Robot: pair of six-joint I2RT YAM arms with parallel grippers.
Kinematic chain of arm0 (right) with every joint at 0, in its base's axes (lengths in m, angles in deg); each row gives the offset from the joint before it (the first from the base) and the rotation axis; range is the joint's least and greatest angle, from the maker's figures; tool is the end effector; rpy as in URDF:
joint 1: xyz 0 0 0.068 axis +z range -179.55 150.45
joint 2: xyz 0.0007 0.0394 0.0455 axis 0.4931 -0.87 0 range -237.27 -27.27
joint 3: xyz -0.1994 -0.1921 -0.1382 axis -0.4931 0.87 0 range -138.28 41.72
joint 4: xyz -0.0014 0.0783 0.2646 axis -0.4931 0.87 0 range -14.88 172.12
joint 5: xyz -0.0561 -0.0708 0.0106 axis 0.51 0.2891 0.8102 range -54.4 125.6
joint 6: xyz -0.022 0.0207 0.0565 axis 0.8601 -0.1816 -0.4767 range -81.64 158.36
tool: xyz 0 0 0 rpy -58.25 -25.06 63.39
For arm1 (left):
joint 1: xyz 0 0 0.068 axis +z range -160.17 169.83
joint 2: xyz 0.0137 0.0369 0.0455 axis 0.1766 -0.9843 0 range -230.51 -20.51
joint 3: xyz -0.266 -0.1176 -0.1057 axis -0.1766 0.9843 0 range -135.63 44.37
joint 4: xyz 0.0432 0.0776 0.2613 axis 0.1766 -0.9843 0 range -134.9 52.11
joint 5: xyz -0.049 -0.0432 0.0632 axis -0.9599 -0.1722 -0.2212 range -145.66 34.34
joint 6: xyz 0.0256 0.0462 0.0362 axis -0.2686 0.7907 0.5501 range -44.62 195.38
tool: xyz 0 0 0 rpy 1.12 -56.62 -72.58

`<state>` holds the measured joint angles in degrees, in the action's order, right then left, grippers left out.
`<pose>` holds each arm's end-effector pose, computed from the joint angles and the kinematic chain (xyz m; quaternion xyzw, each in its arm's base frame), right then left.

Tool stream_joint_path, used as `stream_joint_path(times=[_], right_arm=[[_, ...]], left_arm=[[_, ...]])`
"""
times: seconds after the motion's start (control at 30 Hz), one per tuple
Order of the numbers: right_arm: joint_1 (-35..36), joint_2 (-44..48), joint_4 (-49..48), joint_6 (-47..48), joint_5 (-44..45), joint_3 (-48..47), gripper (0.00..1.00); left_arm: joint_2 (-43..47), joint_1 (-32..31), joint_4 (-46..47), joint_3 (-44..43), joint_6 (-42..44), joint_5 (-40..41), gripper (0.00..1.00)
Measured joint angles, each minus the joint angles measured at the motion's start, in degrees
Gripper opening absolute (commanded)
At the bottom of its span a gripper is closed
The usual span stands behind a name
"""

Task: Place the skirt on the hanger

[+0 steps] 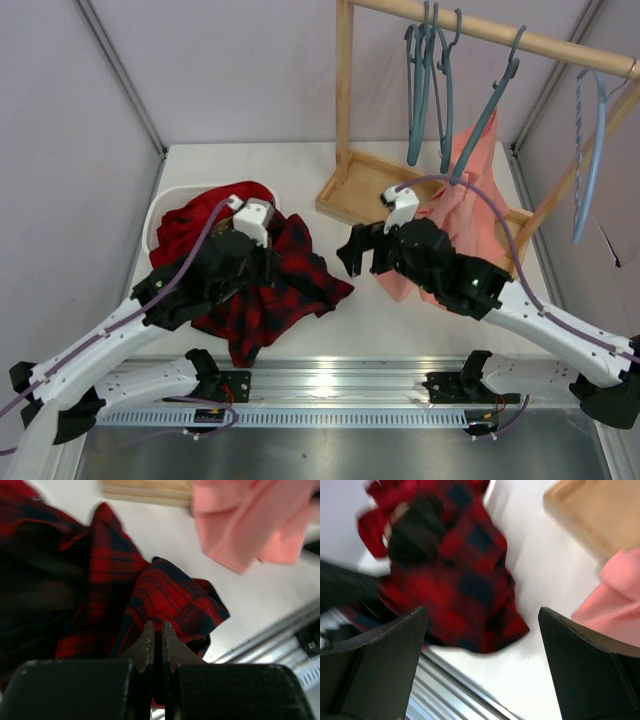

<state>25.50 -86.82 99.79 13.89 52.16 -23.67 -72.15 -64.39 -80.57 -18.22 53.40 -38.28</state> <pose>0.1464 0.1846 0.4205 -0.1314 0.7984 0.2782 0.5176 0.1174 -0.1375 0.3947 0.1690 0.8499 -0.1931 0.4602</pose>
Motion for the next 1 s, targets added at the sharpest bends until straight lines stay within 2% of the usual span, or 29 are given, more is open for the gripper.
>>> stream_joint_path(times=[0.1, 0.2, 0.3, 0.4, 0.57, 0.7, 1.0], right_arm=[[3.15, -0.15, -1.46, 0.61, -0.37, 6.25, 0.99], [5.07, -2.51, -4.07, 1.03, -1.01, 11.19, 0.99], [5.14, -7.04, -7.69, 2.40, -1.36, 12.04, 0.99], [5.18, -11.08, -11.41, 4.00, -1.38, 12.04, 0.99], [5.27, -16.09, -15.96, 6.91, -1.25, 12.26, 0.99], [5.40, -16.09, -19.34, 8.55, -2.38, 14.71, 0.99], [6.29, -5.09, -20.96, 8.63, -5.46, 25.97, 0.97]], left_arm=[[2.62, 2.54, -4.48, -2.01, -3.26, 6.29, 0.00], [5.33, 8.66, -8.52, -2.86, -5.73, 9.31, 0.00], [7.02, 17.05, -12.41, -3.06, -7.08, 10.56, 0.00], [7.93, 21.90, -14.71, -3.21, -7.08, 11.02, 0.00], [7.74, 24.90, -15.37, -3.34, -5.88, 9.94, 0.00], [5.81, 26.34, -15.23, -4.31, -4.57, 8.33, 0.00], [4.00, 28.26, -14.32, -4.39, -2.78, 6.38, 0.00]])
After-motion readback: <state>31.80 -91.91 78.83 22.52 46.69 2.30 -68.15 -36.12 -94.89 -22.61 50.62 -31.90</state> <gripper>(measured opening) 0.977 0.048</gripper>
